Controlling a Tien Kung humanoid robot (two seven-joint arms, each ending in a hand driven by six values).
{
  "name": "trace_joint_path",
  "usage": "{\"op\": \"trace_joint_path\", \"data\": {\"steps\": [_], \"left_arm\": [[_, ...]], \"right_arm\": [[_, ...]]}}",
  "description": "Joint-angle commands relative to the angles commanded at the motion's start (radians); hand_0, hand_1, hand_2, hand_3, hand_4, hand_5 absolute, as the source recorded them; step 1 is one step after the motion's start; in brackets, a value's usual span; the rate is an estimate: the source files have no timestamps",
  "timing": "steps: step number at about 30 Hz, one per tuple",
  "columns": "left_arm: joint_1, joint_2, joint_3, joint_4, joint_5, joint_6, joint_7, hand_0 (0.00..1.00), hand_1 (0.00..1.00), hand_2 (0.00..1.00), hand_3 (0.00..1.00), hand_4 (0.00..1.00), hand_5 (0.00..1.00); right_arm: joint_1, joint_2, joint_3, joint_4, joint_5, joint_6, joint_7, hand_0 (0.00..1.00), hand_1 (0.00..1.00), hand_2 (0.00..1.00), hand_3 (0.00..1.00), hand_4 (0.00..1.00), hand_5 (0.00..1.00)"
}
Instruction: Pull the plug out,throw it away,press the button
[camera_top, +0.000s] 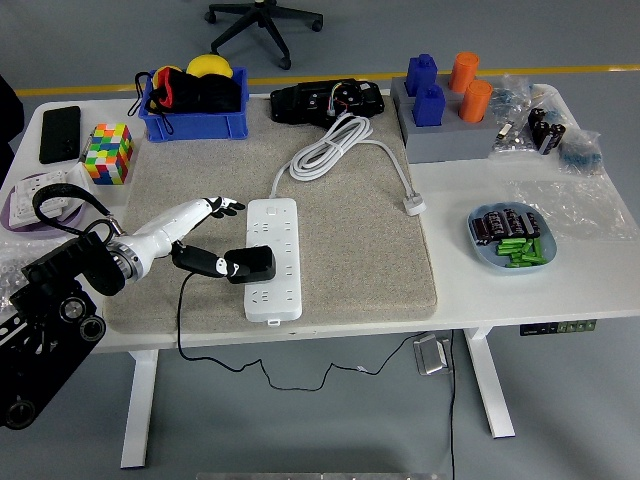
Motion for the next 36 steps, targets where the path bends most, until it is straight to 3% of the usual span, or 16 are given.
{"op": "trace_joint_path", "data": {"steps": [3, 4, 15, 16, 21, 22, 27, 28, 33, 34, 36], "left_arm": [[-0.006, -0.006, 0.009, 0.014, 0.009, 0.009, -0.005, 0.876, 0.863, 0.862, 0.901, 0.998, 0.166], [-0.010, -0.009, 0.017, 0.024, 0.011, 0.015, -0.008, 0.873, 0.845, 0.837, 0.889, 0.998, 0.067], [-0.029, -0.016, 0.076, 0.065, -0.023, 0.090, -0.052, 0.862, 0.811, 0.773, 0.835, 0.998, 0.033], [-0.032, -0.016, 0.084, 0.072, -0.027, 0.095, -0.057, 0.801, 0.691, 0.653, 0.741, 0.958, 0.002], [-0.040, -0.016, 0.104, 0.089, -0.046, 0.103, -0.063, 0.801, 0.691, 0.653, 0.741, 0.958, 0.002], [-0.041, -0.016, 0.105, 0.089, -0.050, 0.104, -0.064, 0.724, 0.580, 0.548, 0.601, 0.901, 0.002], [-0.046, -0.017, 0.116, 0.097, -0.064, 0.103, -0.061, 0.724, 0.580, 0.548, 0.601, 0.901, 0.002], [-0.046, -0.017, 0.119, 0.098, -0.069, 0.107, -0.063, 0.628, 0.499, 0.476, 0.558, 0.849, 0.002], [-0.044, -0.020, 0.128, 0.100, -0.081, 0.128, -0.079, 0.628, 0.499, 0.476, 0.558, 0.849, 0.002], [-0.044, -0.020, 0.130, 0.100, -0.081, 0.130, -0.080, 0.576, 0.423, 0.424, 0.556, 0.747, 0.002], [-0.044, -0.021, 0.134, 0.102, -0.083, 0.136, -0.084, 0.576, 0.423, 0.424, 0.556, 0.747, 0.002]], "right_arm": [[0.000, -0.001, -0.001, 0.000, 0.000, 0.000, 0.000, 0.754, 0.701, 0.711, 0.723, 0.793, 0.594], [0.000, -0.002, -0.001, 0.000, 0.000, 0.000, 0.000, 0.754, 0.701, 0.711, 0.723, 0.793, 0.595], [0.003, -0.006, -0.008, -0.002, 0.002, -0.001, 0.000, 0.754, 0.701, 0.711, 0.723, 0.793, 0.594], [0.004, -0.007, -0.010, -0.001, 0.003, 0.000, 0.000, 0.754, 0.701, 0.711, 0.723, 0.793, 0.595], [0.007, -0.008, -0.011, 0.000, 0.004, -0.001, 0.000, 0.754, 0.701, 0.711, 0.723, 0.793, 0.595], [0.007, -0.009, -0.011, 0.000, 0.004, -0.001, 0.000, 0.754, 0.701, 0.711, 0.722, 0.794, 0.595], [0.006, -0.011, -0.013, -0.002, 0.003, -0.001, 0.000, 0.754, 0.701, 0.711, 0.722, 0.794, 0.595], [0.006, -0.010, -0.013, -0.001, 0.003, -0.001, 0.000, 0.753, 0.701, 0.711, 0.723, 0.793, 0.595], [0.004, -0.010, -0.015, -0.001, 0.003, -0.001, 0.000, 0.753, 0.701, 0.711, 0.723, 0.793, 0.595], [0.003, -0.010, -0.015, -0.001, 0.003, -0.001, 0.000, 0.754, 0.701, 0.711, 0.722, 0.793, 0.595], [0.001, -0.009, -0.015, -0.001, 0.003, -0.001, 0.000, 0.754, 0.701, 0.711, 0.722, 0.793, 0.595]]}}
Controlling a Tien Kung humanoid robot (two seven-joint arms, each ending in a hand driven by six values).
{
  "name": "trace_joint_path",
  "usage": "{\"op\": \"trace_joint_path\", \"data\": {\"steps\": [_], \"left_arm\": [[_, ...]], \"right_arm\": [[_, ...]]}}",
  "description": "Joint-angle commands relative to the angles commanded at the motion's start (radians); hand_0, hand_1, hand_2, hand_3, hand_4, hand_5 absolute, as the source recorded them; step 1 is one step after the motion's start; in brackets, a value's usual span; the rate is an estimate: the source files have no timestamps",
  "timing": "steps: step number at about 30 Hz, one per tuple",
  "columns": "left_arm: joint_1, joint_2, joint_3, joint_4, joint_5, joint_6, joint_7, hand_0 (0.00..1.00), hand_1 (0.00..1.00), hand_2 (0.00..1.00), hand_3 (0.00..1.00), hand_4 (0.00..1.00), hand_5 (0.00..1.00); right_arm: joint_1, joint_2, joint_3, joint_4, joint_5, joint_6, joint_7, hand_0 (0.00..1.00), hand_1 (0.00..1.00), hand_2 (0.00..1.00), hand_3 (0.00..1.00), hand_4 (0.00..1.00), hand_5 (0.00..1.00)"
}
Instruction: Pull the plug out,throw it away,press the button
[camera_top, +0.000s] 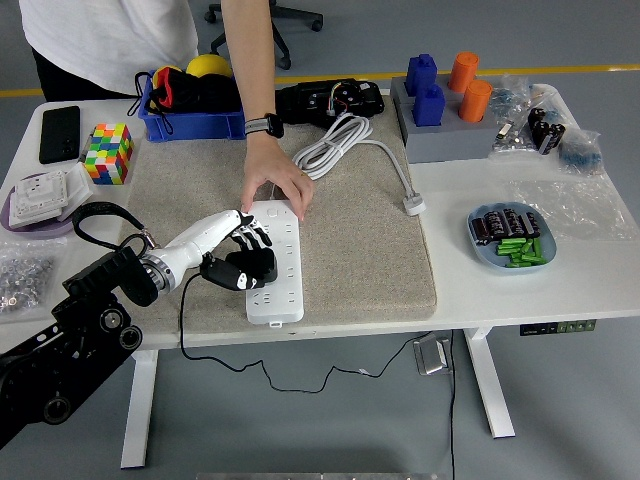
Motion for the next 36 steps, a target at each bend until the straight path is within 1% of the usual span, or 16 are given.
{"op": "trace_joint_path", "data": {"steps": [3, 4, 9, 11, 15, 16, 22, 24, 26, 28, 33, 36], "left_arm": [[0.001, 0.000, 0.005, 0.001, 0.005, -0.002, 0.004, 0.576, 0.423, 0.424, 0.556, 0.747, 0.002], [0.001, 0.000, 0.006, 0.002, 0.005, -0.002, 0.004, 0.549, 0.363, 0.390, 0.550, 0.701, 0.002], [0.006, 0.001, 0.003, 0.002, 0.000, 0.006, -0.010, 0.549, 0.363, 0.390, 0.550, 0.701, 0.002], [0.006, 0.001, -0.002, -0.001, 0.000, 0.010, -0.016, 0.544, 0.352, 0.381, 0.541, 0.716, 0.002], [0.007, 0.003, -0.019, -0.015, 0.002, 0.013, -0.020, 0.544, 0.352, 0.381, 0.541, 0.716, 0.002], [0.007, 0.005, -0.023, -0.023, 0.002, 0.015, -0.022, 0.552, 0.346, 0.373, 0.535, 0.701, 0.002], [0.008, 0.019, -0.041, -0.069, -0.017, 0.019, -0.035, 0.550, 0.344, 0.365, 0.533, 0.701, 0.002], [0.005, 0.020, -0.052, -0.069, -0.026, 0.028, -0.045, 0.550, 0.344, 0.365, 0.533, 0.701, 0.002], [-0.005, 0.017, -0.070, -0.041, -0.020, 0.036, -0.050, 0.550, 0.344, 0.365, 0.533, 0.701, 0.002], [-0.016, 0.011, -0.086, -0.001, 0.006, 0.044, -0.055, 0.563, 0.349, 0.365, 0.528, 0.693, 0.002], [-0.050, -0.002, -0.107, 0.120, 0.011, 0.043, -0.060, 0.563, 0.349, 0.365, 0.528, 0.693, 0.002], [-0.055, -0.007, -0.115, 0.158, 0.012, 0.044, -0.059, 0.577, 0.353, 0.366, 0.530, 0.700, 0.002]], "right_arm": [[0.000, 0.001, 0.001, 0.000, -0.001, 0.000, 0.000, 0.754, 0.701, 0.711, 0.722, 0.793, 0.595], [0.000, 0.001, 0.002, 0.000, -0.001, 0.000, 0.000, 0.752, 0.701, 0.711, 0.723, 0.793, 0.595], [-0.002, 0.003, 0.006, 0.000, -0.002, 0.000, 0.000, 0.752, 0.701, 0.711, 0.723, 0.793, 0.595], [-0.002, 0.003, 0.008, 0.000, -0.002, 0.000, 0.000, 0.753, 0.701, 0.711, 0.722, 0.792, 0.596], [-0.003, 0.005, 0.010, 0.001, -0.002, 0.000, 0.000, 0.753, 0.701, 0.711, 0.722, 0.792, 0.596], [-0.003, 0.006, 0.010, 0.001, -0.002, 0.000, 0.000, 0.754, 0.701, 0.711, 0.723, 0.792, 0.595], [-0.003, 0.008, 0.012, 0.000, -0.003, 0.000, 0.000, 0.754, 0.701, 0.711, 0.723, 0.793, 0.596], [-0.004, 0.007, 0.012, 0.000, -0.003, 0.000, 0.000, 0.754, 0.701, 0.711, 0.723, 0.793, 0.596], [-0.004, 0.007, 0.011, -0.001, -0.003, 0.000, 0.000, 0.754, 0.701, 0.711, 0.723, 0.793, 0.596], [-0.003, 0.008, 0.012, 0.000, -0.002, 0.000, 0.000, 0.754, 0.701, 0.711, 0.724, 0.793, 0.596], [-0.002, 0.009, 0.014, 0.000, -0.001, 0.000, 0.000, 0.754, 0.701, 0.711, 0.724, 0.793, 0.596], [-0.003, 0.009, 0.016, -0.001, -0.002, 0.000, 0.000, 0.753, 0.701, 0.711, 0.722, 0.793, 0.597]]}}
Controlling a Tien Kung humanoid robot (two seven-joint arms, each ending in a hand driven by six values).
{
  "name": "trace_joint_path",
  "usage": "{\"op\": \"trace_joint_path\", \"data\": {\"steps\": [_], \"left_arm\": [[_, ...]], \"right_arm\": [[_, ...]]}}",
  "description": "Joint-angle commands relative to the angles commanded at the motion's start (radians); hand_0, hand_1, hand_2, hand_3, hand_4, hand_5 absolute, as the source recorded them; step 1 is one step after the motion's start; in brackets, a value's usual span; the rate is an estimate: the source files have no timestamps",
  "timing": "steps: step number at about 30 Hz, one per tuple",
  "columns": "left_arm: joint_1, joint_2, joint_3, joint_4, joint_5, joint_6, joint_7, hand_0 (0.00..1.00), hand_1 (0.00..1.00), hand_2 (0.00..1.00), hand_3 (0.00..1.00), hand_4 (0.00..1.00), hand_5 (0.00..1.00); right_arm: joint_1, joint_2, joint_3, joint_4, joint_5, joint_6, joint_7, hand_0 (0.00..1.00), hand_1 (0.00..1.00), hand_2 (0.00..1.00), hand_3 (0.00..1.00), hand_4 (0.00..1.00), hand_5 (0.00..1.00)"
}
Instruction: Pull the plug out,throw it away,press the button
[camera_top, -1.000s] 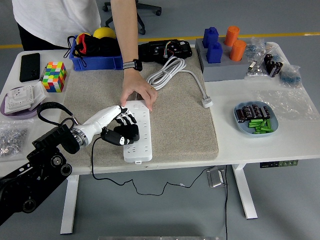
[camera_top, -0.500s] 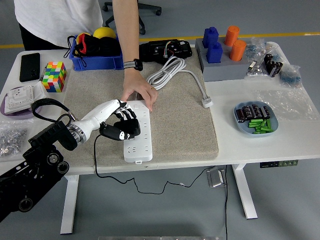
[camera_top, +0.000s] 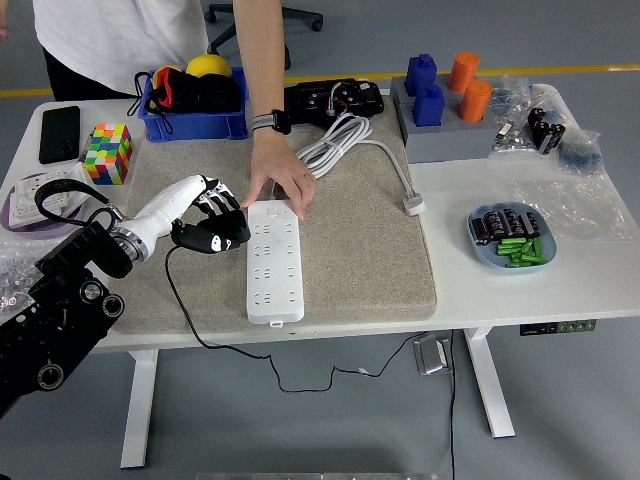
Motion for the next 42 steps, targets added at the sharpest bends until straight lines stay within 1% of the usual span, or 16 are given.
{"op": "trace_joint_path", "data": {"steps": [3, 4, 9, 10, 15, 16, 19, 21, 22, 27, 28, 32, 34, 39, 40, 42], "left_arm": [[-0.003, -0.005, -0.003, 0.025, 0.002, 0.001, 0.000, 0.577, 0.353, 0.366, 0.530, 0.700, 0.002], [-0.004, -0.007, -0.004, 0.032, 0.003, 0.000, 0.000, 0.624, 0.445, 0.445, 0.583, 0.698, 0.002], [-0.009, -0.011, -0.006, 0.048, 0.006, 0.003, -0.004, 0.624, 0.445, 0.445, 0.583, 0.698, 0.002], [-0.011, -0.012, -0.006, 0.053, 0.008, 0.001, -0.002, 0.645, 0.533, 0.522, 0.612, 0.695, 0.002], [-0.016, -0.012, -0.006, 0.067, 0.012, -0.012, 0.011, 0.645, 0.533, 0.522, 0.612, 0.695, 0.002], [-0.016, -0.012, -0.006, 0.069, 0.012, -0.015, 0.014, 0.671, 0.652, 0.626, 0.674, 0.776, 0.002], [-0.016, -0.009, -0.004, 0.072, 0.013, -0.022, 0.023, 0.671, 0.652, 0.626, 0.674, 0.776, 0.002], [-0.016, -0.008, -0.003, 0.074, 0.007, -0.018, 0.017, 0.671, 0.652, 0.626, 0.674, 0.776, 0.002], [-0.015, -0.007, -0.003, 0.073, 0.005, -0.015, 0.013, 0.705, 0.703, 0.685, 0.730, 0.825, 0.002], [-0.012, -0.005, -0.004, 0.070, 0.003, -0.014, 0.009, 0.705, 0.703, 0.685, 0.730, 0.825, 0.002], [-0.012, -0.005, -0.004, 0.070, 0.004, -0.014, 0.010, 0.717, 0.729, 0.709, 0.767, 0.837, 0.002], [-0.010, -0.002, -0.009, 0.054, 0.004, -0.015, 0.012, 0.717, 0.729, 0.709, 0.767, 0.837, 0.002], [-0.010, -0.001, -0.016, 0.035, 0.004, -0.016, 0.015, 0.720, 0.736, 0.720, 0.784, 0.856, 0.002], [-0.021, -0.002, -0.028, -0.023, -0.026, -0.014, 0.020, 0.720, 0.736, 0.720, 0.784, 0.856, 0.002], [-0.028, -0.005, -0.028, -0.033, -0.042, -0.018, 0.027, 0.686, 0.680, 0.658, 0.815, 0.829, 0.002], [-0.043, -0.011, -0.023, -0.037, -0.060, -0.025, 0.039, 0.686, 0.680, 0.658, 0.815, 0.829, 0.002]], "right_arm": [[-0.002, 0.000, 0.000, -0.001, -0.001, 0.000, 0.000, 0.753, 0.701, 0.711, 0.722, 0.793, 0.597], [-0.002, 0.000, 0.000, -0.001, 0.000, 0.000, 0.000, 0.754, 0.701, 0.711, 0.722, 0.793, 0.595], [-0.002, 0.001, -0.001, 0.000, 0.000, 0.001, 0.000, 0.754, 0.701, 0.711, 0.722, 0.793, 0.595], [-0.001, 0.001, -0.001, 0.000, 0.000, 0.001, 0.000, 0.753, 0.701, 0.711, 0.722, 0.793, 0.595], [-0.002, 0.000, -0.002, 0.001, 0.000, 0.001, 0.000, 0.753, 0.701, 0.711, 0.722, 0.793, 0.595], [-0.001, 0.000, -0.002, 0.001, 0.000, 0.001, 0.000, 0.754, 0.701, 0.710, 0.723, 0.793, 0.595], [-0.002, 0.000, 0.000, 0.000, 0.000, 0.001, 0.000, 0.754, 0.701, 0.710, 0.723, 0.793, 0.595], [-0.002, 0.000, 0.001, -0.001, -0.001, 0.001, -0.001, 0.754, 0.701, 0.710, 0.723, 0.793, 0.595], [-0.002, 0.001, 0.002, -0.001, -0.001, 0.001, -0.001, 0.754, 0.701, 0.710, 0.723, 0.793, 0.595], [-0.001, 0.001, 0.002, 0.000, -0.001, 0.001, 0.000, 0.754, 0.701, 0.710, 0.723, 0.793, 0.595], [-0.001, 0.001, 0.002, 0.000, -0.001, 0.002, 0.000, 0.754, 0.701, 0.710, 0.723, 0.793, 0.595], [-0.001, 0.001, 0.001, 0.001, -0.001, 0.002, 0.000, 0.754, 0.701, 0.710, 0.723, 0.793, 0.595], [-0.002, 0.001, 0.001, 0.001, 0.000, 0.002, 0.000, 0.754, 0.701, 0.711, 0.723, 0.793, 0.595], [-0.001, -0.001, -0.001, 0.000, 0.000, 0.001, 0.000, 0.754, 0.701, 0.711, 0.723, 0.793, 0.595], [0.000, -0.001, -0.003, 0.000, 0.000, 0.001, 0.000, 0.753, 0.701, 0.710, 0.723, 0.793, 0.595], [0.001, -0.002, -0.006, 0.001, 0.002, 0.001, 0.000, 0.753, 0.701, 0.710, 0.723, 0.793, 0.595]]}}
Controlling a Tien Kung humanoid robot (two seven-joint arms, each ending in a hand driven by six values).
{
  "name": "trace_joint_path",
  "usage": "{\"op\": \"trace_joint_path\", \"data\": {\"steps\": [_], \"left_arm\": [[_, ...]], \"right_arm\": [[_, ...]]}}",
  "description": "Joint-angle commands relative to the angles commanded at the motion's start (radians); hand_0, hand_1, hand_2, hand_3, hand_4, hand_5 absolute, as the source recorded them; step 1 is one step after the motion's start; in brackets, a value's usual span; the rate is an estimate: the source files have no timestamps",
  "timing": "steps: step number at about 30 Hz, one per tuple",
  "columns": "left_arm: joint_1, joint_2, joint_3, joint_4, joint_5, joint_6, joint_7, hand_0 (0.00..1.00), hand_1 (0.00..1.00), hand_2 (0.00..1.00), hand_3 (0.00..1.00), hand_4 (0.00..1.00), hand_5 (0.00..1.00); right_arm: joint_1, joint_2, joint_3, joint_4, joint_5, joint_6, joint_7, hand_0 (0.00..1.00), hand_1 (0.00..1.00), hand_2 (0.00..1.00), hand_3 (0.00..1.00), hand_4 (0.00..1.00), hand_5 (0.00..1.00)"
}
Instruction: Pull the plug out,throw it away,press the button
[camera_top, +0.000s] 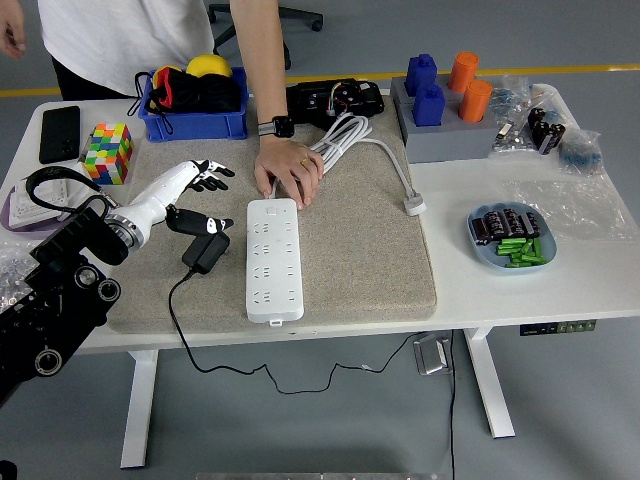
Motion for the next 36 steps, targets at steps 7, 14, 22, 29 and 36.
{"op": "trace_joint_path", "data": {"steps": [7, 14, 22, 29, 36], "left_arm": [[-0.061, -0.028, 0.043, 0.054, -0.019, -0.006, 0.021, 0.343, 0.476, 0.408, 0.805, 0.676, 0.002], [-0.104, -0.048, 0.092, 0.103, -0.042, -0.036, 0.067, 0.161, 0.196, 0.183, 0.695, 0.394, 0.002], [-0.142, -0.077, 0.135, 0.155, -0.036, -0.066, 0.162, 0.075, 0.064, 0.104, 0.656, 0.076, 0.002], [-0.161, -0.099, 0.163, 0.180, -0.040, -0.066, 0.184, 0.065, 0.058, 0.103, 0.656, 0.068, 0.002], [-0.171, -0.115, 0.182, 0.191, -0.045, -0.067, 0.193, 0.057, 0.056, 0.105, 0.663, 0.066, 0.002]], "right_arm": [[0.005, -0.003, -0.004, -0.002, 0.001, 0.000, 0.000, 0.754, 0.701, 0.710, 0.722, 0.793, 0.594], [0.005, -0.007, -0.008, -0.005, 0.002, 0.000, -0.001, 0.753, 0.701, 0.710, 0.722, 0.793, 0.596], [0.008, -0.009, -0.016, -0.002, 0.005, 0.001, 0.000, 0.753, 0.701, 0.710, 0.723, 0.793, 0.596], [0.004, -0.011, -0.017, -0.005, 0.004, 0.001, -0.001, 0.753, 0.701, 0.710, 0.723, 0.793, 0.598], [0.003, -0.011, -0.017, -0.004, 0.005, 0.001, -0.001, 0.753, 0.701, 0.710, 0.723, 0.793, 0.597]]}}
